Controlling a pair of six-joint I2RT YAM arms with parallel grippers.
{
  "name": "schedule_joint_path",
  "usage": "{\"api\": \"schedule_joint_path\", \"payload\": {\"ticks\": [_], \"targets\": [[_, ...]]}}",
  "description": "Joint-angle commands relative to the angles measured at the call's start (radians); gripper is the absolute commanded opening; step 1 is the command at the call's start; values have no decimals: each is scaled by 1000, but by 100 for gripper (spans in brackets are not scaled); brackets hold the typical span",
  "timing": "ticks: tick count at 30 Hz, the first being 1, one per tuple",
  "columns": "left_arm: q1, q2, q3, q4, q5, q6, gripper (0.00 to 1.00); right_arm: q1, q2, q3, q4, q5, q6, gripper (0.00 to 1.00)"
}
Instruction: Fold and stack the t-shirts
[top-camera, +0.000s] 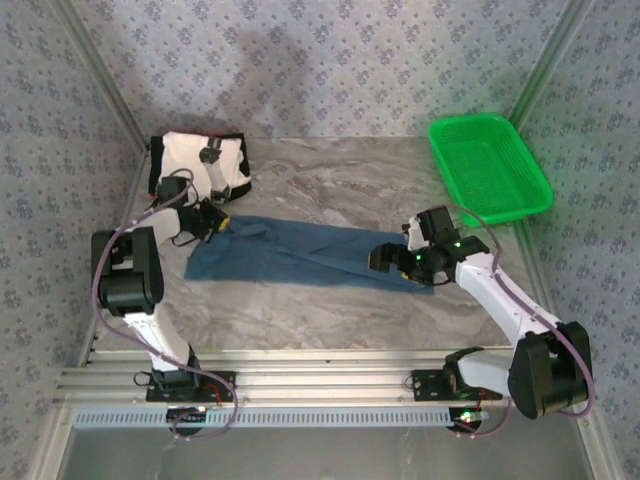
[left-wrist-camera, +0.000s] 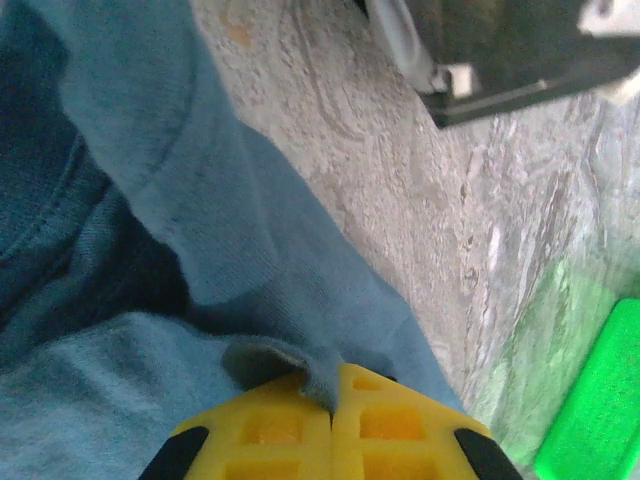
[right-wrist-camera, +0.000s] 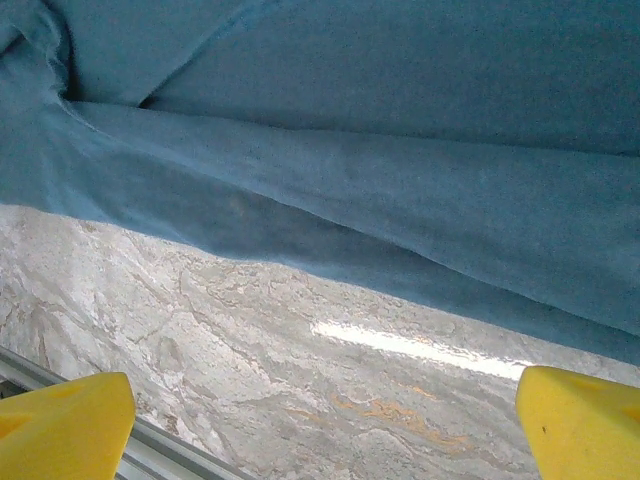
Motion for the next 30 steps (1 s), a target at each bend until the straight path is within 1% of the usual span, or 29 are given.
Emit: {"api": "schedule_joint_path", "payload": {"ticks": [1,4,6,8,11,16,17,19,23,26,28,30], "targets": [[6,57,78,-54,42,-45,1,4,9,-9,6,-8,11,100],[4,81,122,-92,41,-59,13,7,21,-9,36,-12,15,100],[2,74,128,-68,42,-86,23,8,26,-11,41,-15,18,100],[-1,64,123,-8,57,-144,27,10,32,-10,47,-17,20,100],[-6,65,105,126,84,-256,31,11,43,-8,53,-18,18,100],[1,50,-2,445,85,-502,38,12,63,5,59,-23,16,100],[5,44,-24,502,78,-541,41,14,67,5,63,-26,17,100],[14,24,-61,577,58,-592,50,17,72,9,68,-26,19,100],[41,-10,-101,627,47,-635,59,25,82,9,76,-29,20,100],[73,-70,-156,673,21,-662,62,33,88,13,78,-30,21,100],[95,-128,-185,642,-2,-641,65,38,94,17,83,-31,22,100],[115,-191,-198,563,-11,-585,68,49,109,29,93,-41,25,100]]}}
